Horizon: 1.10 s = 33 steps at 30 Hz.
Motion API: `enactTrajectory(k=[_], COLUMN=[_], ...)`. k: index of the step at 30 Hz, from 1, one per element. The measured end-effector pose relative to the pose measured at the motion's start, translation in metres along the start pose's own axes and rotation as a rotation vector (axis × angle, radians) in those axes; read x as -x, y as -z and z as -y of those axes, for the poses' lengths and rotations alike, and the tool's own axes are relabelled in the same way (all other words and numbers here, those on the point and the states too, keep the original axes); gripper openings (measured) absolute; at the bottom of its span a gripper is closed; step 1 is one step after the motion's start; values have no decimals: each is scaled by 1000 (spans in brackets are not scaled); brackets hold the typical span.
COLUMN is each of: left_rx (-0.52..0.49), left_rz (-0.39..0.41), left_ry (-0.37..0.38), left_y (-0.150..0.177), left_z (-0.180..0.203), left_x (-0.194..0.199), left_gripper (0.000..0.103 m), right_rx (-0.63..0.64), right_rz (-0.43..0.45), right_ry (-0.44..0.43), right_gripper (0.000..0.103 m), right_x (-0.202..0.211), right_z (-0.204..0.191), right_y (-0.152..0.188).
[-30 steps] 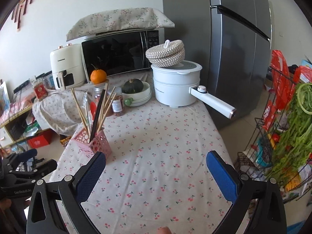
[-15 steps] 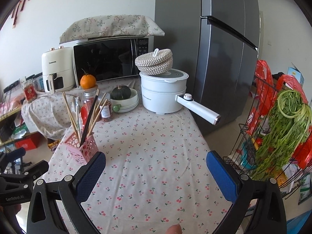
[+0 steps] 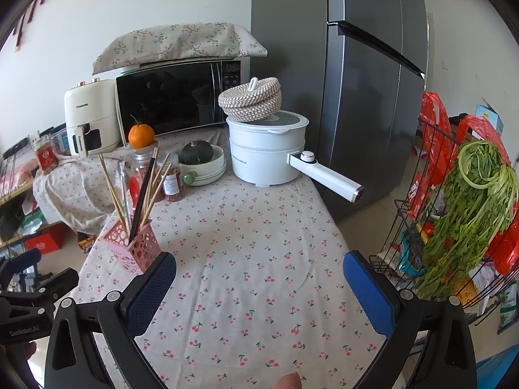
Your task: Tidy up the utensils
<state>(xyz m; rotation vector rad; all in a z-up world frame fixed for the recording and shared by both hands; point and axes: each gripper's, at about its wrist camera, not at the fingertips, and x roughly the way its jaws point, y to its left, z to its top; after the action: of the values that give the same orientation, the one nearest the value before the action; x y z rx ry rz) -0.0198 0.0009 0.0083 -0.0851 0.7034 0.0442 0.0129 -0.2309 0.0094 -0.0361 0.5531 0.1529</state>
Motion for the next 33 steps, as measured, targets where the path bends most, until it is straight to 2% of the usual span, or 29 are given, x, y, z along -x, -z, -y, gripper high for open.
enactTrajectory(k=[33], left_rx=[10], left_rz=[7], left_ry=[-9], left_y=[0], left_z=[-3], left_x=[2], left_gripper=[102], right_rx=[-33], right_rz=[-15], right_ry=[6], right_gripper=[103], right_x=[-3], right_z=[6], right_y=[1])
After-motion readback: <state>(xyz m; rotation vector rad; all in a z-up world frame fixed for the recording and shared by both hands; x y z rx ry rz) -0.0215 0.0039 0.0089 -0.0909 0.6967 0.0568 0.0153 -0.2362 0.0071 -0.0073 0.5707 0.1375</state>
